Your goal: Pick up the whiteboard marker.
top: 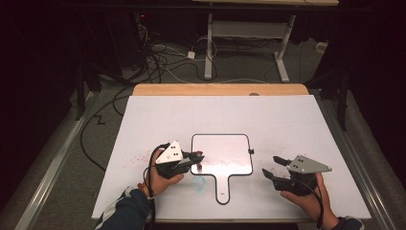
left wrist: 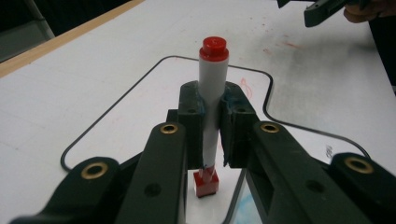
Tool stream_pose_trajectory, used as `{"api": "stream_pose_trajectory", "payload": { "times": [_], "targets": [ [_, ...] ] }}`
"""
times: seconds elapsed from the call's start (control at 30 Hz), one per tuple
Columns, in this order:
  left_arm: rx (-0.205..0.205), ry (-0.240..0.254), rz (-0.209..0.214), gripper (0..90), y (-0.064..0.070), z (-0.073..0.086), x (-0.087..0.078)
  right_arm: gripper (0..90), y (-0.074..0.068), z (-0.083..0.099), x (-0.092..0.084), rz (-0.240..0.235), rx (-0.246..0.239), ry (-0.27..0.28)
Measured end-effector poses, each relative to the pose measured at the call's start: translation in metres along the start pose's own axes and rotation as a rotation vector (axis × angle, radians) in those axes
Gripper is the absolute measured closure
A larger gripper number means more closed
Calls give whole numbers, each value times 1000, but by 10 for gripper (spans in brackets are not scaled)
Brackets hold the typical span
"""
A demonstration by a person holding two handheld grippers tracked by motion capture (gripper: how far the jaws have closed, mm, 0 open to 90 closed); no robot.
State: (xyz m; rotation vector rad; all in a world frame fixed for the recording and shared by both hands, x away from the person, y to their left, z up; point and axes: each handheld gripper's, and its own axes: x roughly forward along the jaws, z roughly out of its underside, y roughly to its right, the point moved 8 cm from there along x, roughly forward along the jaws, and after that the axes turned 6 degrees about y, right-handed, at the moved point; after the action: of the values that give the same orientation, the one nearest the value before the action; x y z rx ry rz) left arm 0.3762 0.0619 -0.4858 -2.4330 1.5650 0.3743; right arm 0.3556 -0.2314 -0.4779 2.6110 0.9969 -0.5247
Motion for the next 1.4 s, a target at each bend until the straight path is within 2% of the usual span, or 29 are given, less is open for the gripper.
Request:
{"api": "stream_pose_trajectory", "payload": {
  "times": [0.2,0.4,0.53,0.63,0.73,0.83,0.9,1.0,1.07,1.23,1.27,1.33,1.4],
  "targets": [
    [-8,-28,-7,785,-1,5,-12,410,-1,0,2,2,-5,-7],
    [-67,-12,-7,786,-5,8,-13,410,-1,1,3,1,-5,-16],
    [-92,-3,-26,785,-4,10,-17,409,-2,2,3,-2,-17,-23],
    [-79,-6,-46,784,0,13,-20,405,-2,2,3,-7,-21,-24],
    [-58,-30,-63,784,0,14,-18,405,-3,4,4,-11,-24,-34],
    [-34,-64,-38,784,3,17,-9,405,-5,4,5,-21,-30,-38],
    [-27,-68,-14,784,4,15,-4,404,-6,4,5,-28,-33,-39],
    [-13,-81,14,784,4,9,4,404,-6,4,6,-28,-26,-37],
    [11,-99,35,784,6,4,10,403,-5,4,6,-29,-23,-40],
    [42,-170,93,785,11,-10,27,400,-5,5,6,-30,-20,-42],
    [59,-184,92,785,12,-13,31,400,-5,5,6,-29,-23,-43],
    [58,-209,108,785,14,-18,39,400,-6,4,5,-29,-22,-40],
    [64,-234,98,785,14,-24,46,400,-5,4,5,-27,-22,-41]
  ]
}}
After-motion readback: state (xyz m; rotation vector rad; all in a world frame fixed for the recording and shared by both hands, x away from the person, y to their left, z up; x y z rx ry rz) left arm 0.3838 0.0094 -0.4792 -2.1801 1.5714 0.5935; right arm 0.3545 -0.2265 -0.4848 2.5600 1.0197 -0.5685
